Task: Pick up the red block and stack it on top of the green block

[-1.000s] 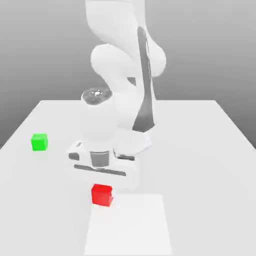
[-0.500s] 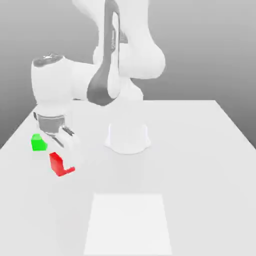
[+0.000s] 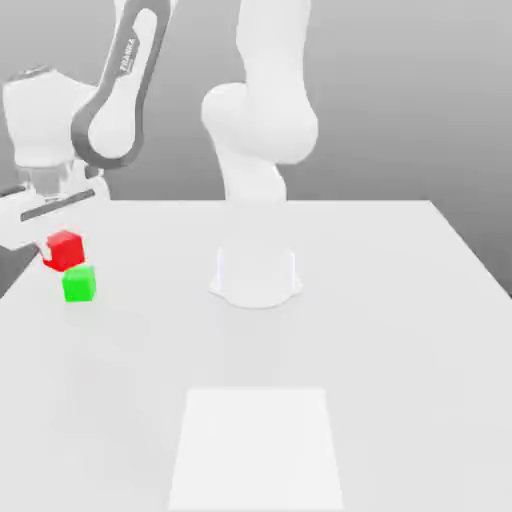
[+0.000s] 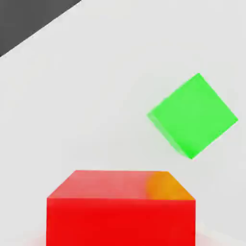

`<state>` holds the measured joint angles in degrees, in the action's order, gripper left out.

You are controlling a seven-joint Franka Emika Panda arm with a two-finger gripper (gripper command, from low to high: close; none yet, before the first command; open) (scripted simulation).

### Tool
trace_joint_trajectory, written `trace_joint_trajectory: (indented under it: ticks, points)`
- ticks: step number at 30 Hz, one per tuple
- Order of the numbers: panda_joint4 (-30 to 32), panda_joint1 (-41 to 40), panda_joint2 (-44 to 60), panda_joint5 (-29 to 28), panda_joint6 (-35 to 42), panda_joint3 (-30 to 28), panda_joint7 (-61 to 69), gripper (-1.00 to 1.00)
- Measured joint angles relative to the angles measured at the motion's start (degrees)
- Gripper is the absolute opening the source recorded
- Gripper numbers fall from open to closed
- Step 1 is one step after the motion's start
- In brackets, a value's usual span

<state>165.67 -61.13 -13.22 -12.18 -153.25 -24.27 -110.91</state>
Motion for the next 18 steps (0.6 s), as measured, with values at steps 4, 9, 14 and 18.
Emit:
trace_joint_trajectory:
  ticks: [4, 9, 14, 18]
  points:
    - [-0.2, -0.6, 2.3, 4.8, -1.4, -2.9, -0.4, -1.00]
    - [-0.6, 3.7, 8.1, 16.1, -5.5, -4.7, 7.3, -1.00]
    - [-0.9, 5.3, 13.4, 23.6, -9.8, -3.9, 12.5, -1.00]
    - [-0.8, 5.1, 16.4, 22.8, -13.9, -4.4, 11.9, -1.00]
